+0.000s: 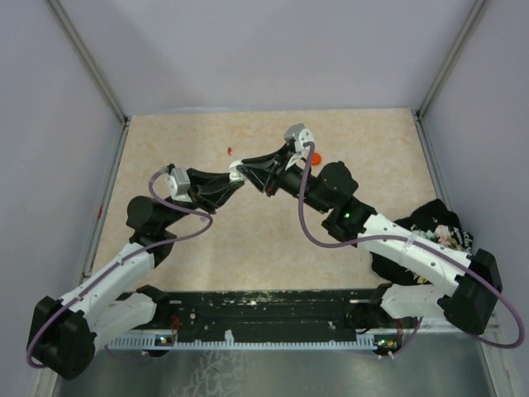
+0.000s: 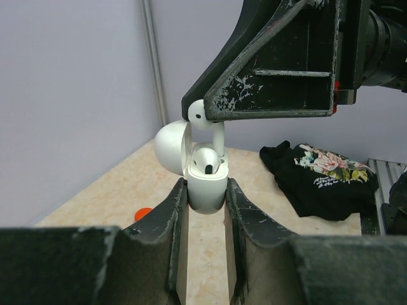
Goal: Insert the wireless bluetooth earbuds into the charging case
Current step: Place the earbud in the charging case.
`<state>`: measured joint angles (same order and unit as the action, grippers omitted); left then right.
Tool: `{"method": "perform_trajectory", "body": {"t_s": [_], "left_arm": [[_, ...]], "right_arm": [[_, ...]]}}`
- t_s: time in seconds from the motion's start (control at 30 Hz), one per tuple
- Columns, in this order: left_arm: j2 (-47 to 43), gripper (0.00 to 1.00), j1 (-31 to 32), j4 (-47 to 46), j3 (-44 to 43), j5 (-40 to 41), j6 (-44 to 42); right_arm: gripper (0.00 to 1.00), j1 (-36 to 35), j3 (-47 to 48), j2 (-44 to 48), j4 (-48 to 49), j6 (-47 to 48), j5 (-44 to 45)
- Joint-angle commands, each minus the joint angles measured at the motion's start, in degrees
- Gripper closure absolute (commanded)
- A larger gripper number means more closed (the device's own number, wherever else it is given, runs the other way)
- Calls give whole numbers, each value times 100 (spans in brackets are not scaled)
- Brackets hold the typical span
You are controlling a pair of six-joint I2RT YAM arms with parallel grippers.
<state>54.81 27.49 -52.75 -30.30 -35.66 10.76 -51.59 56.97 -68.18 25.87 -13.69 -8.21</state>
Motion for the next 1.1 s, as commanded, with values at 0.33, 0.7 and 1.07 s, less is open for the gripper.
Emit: {"method": "perform_trajectory", "body": {"t_s": [0.33,0.7,1.07], "left_arm": [[-63,99,-11,-278,-212,33,245],[-56,99,-12,-283,-195,171,324],[-44,99,-8,-187,-195,318,343]], "right_arm": [[92,-61,-55,40,109,193,56],[92,-110,-71,54,-85,362,74],[84,-148,18,12,-260,480,-104]]}}
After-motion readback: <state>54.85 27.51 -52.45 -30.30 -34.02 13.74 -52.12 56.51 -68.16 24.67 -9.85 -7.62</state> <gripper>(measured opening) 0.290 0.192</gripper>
